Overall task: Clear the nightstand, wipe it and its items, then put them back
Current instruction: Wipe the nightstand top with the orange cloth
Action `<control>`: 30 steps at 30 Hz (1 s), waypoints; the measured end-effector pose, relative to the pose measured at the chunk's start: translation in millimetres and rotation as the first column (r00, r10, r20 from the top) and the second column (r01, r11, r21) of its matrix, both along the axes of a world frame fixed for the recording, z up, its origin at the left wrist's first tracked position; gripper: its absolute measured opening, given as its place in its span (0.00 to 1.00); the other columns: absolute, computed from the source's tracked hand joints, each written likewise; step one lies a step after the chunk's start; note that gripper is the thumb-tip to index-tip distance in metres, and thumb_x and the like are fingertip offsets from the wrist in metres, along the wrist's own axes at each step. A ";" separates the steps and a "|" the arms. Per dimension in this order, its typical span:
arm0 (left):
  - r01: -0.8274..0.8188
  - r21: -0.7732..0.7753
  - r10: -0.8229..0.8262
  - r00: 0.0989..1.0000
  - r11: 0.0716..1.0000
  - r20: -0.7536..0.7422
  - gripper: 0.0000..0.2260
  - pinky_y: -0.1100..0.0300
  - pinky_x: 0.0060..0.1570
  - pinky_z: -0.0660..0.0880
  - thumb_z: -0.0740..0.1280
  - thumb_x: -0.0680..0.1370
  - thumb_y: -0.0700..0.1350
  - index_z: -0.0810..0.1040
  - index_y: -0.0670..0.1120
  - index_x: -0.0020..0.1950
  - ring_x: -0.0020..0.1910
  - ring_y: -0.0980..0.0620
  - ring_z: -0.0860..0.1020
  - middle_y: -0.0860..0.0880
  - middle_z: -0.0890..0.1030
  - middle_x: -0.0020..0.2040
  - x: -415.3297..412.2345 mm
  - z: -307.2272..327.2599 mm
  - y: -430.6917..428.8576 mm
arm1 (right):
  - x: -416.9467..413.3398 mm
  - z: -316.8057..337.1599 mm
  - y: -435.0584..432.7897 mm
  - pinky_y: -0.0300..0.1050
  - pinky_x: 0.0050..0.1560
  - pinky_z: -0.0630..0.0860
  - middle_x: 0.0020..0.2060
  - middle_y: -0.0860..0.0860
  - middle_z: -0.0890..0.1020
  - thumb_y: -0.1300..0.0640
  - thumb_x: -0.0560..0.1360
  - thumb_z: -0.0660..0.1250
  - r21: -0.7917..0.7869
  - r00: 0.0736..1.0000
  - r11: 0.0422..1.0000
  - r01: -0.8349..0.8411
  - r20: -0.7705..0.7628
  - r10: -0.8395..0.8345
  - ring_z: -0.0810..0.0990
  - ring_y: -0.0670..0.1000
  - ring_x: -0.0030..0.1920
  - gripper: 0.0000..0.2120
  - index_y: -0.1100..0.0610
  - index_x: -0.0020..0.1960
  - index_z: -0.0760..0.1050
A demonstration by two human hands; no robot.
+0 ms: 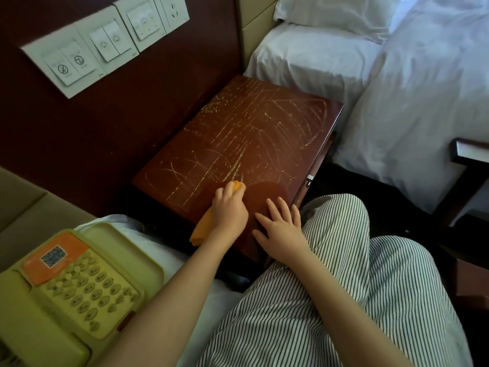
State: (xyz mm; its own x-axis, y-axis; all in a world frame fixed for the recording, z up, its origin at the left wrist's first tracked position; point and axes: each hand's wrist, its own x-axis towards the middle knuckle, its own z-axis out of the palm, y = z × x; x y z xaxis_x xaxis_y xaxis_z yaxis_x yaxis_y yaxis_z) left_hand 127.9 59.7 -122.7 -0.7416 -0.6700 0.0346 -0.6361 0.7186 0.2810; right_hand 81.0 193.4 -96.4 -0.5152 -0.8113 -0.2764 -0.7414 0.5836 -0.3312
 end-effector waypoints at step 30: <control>0.245 -0.031 -0.246 0.969 0.969 -0.025 0.20 0.54 0.62 0.68 0.52 0.78 0.47 0.69 0.45 0.69 0.65 0.49 0.70 0.49 0.72 0.67 61.7 -6.9 -3.2 | -3.4 0.6 4.0 0.54 0.71 0.32 0.77 0.54 0.50 0.47 0.81 0.51 -0.067 0.988 0.986 0.152 0.009 -0.152 0.38 0.56 0.76 0.26 0.53 0.77 0.51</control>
State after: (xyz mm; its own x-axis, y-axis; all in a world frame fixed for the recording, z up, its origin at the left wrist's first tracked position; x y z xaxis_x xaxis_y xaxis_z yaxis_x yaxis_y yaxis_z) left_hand 189.6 56.5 -129.6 -0.8818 -0.4658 0.0735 -0.4312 0.8595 0.2744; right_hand 77.6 197.3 -95.8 -0.6329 -0.7404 -0.2264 -0.6445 0.6659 -0.3758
